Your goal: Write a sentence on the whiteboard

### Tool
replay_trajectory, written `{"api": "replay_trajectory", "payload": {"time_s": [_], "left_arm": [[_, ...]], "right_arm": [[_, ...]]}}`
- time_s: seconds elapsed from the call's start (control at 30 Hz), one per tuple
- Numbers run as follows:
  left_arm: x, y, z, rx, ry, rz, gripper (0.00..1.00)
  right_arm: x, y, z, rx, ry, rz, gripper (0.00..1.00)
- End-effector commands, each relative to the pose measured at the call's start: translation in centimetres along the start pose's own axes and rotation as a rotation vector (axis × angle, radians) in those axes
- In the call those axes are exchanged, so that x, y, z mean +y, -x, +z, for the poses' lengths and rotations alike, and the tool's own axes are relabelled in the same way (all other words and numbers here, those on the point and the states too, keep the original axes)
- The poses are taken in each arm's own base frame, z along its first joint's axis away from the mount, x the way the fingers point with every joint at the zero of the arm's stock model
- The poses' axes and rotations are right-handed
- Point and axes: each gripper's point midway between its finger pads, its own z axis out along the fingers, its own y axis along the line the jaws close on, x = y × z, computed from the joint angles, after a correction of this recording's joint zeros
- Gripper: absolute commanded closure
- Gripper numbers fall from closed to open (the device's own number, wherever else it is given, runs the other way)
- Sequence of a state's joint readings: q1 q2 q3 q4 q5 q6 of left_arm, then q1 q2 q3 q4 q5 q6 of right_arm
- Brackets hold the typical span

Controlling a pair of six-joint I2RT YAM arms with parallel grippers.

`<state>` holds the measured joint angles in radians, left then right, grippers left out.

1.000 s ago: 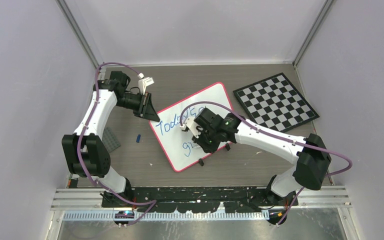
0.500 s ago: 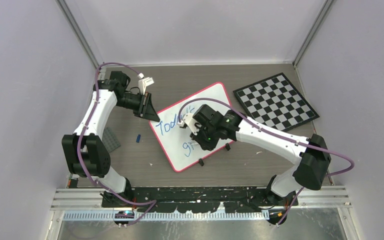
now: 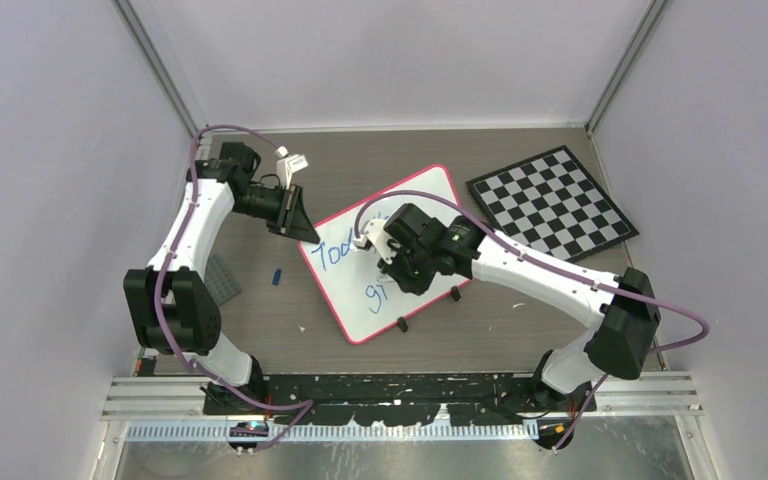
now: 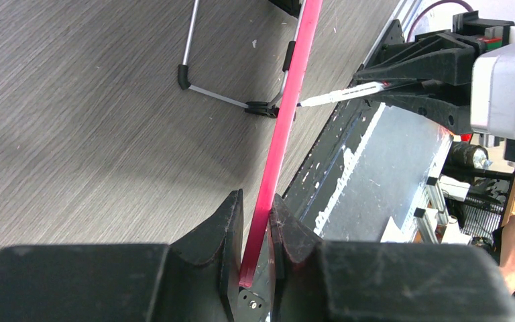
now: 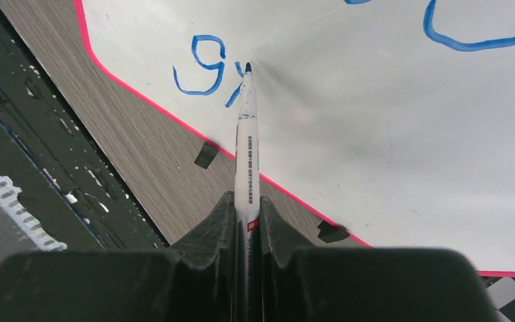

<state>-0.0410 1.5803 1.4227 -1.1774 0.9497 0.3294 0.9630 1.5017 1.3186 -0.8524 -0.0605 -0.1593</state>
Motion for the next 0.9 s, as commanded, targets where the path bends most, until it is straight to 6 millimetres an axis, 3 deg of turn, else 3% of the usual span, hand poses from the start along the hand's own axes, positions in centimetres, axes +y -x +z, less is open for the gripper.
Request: {"api": "replay_trajectory", "payload": {"time_s": [0.0,0.3,0.6,0.87], "left_arm": [[0.7,0.2,-0.3,0.014,0.065,0.016,1.00],[0.9,0.2,-0.3,0.015,0.065,0.012,1.00],[0.8,0.2,-0.3,0.014,0.068,0.015,1.00],[0.6,0.0,-0.4,0.012,0.068,0.021,1.00]], "right_arm": [[-1.1,1.6,0.3,-0.031,-0.052,-0.012,1.00],[-1.8,0.3,0.9,0.007,-0.089,-0.017,1.00],[-0.4,1.5,-2.3,-0.084,-0.027,0.002,1.00],[-1.4,-0.2,-3.1,-0.101,-0.017,0.061,1.00]]}}
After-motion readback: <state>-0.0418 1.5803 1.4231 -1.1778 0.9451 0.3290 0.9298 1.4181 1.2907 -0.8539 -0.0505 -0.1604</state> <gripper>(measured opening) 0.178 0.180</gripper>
